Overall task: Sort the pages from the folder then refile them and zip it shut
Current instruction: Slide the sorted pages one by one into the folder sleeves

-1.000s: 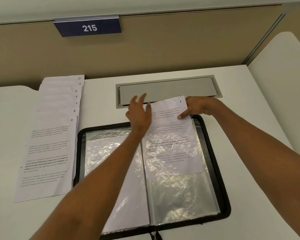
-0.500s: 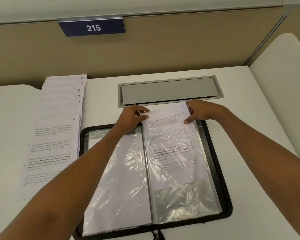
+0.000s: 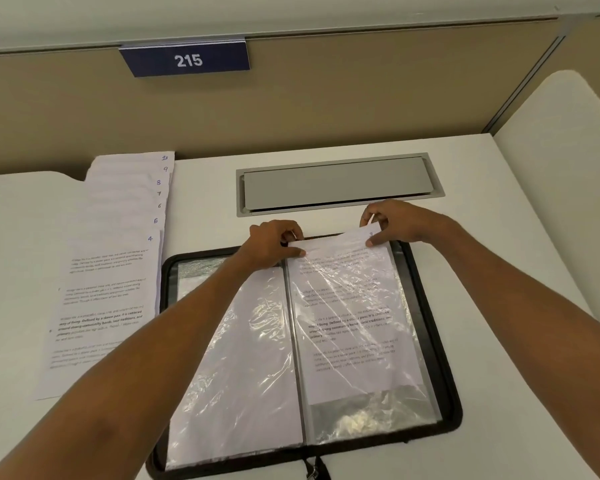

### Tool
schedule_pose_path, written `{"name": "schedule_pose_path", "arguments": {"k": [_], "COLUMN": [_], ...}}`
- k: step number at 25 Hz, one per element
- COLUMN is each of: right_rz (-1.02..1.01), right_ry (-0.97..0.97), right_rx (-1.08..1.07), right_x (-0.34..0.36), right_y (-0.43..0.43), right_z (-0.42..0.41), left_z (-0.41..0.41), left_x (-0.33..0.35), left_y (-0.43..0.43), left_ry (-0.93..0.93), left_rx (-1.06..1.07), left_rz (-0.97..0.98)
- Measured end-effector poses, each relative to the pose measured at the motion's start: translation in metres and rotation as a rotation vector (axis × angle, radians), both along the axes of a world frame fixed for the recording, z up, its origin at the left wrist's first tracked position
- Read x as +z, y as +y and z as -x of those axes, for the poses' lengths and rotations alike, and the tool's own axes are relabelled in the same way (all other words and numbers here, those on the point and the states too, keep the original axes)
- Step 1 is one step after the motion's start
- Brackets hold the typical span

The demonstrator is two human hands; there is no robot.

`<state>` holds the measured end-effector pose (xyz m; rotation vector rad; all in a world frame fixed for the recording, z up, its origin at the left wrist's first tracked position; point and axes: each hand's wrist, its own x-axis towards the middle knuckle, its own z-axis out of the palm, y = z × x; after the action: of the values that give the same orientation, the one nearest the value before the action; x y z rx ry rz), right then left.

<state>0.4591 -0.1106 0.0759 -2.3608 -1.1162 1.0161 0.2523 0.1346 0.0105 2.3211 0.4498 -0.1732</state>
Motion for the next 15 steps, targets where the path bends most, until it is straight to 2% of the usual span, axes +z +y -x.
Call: {"name": "schedule_pose_path", "arguments": {"k": [4,9,15], "right_rz": [0.016,0.013,-0.013], "right_ry": [-0.063,-0.023,-0.085], "right_rx": [0.058,0.062,0.100], "right_x": [-0.005,-0.009,-0.012], "right_y": [0.001,-0.002,-0.006], "right_z": [0.000,0.001,0.001], "left_z": [-0.003,-0.006,-0.011], "left_x": [0.001,0.007,0.012], "left_y": [-0.004,-0.009,-0.021], "left_ry": [0.015,-0.017,0.006], "left_rx": [-0.061,-0.156,-0.275], "left_rz": [-0.045,-0.071,-0.163]}}
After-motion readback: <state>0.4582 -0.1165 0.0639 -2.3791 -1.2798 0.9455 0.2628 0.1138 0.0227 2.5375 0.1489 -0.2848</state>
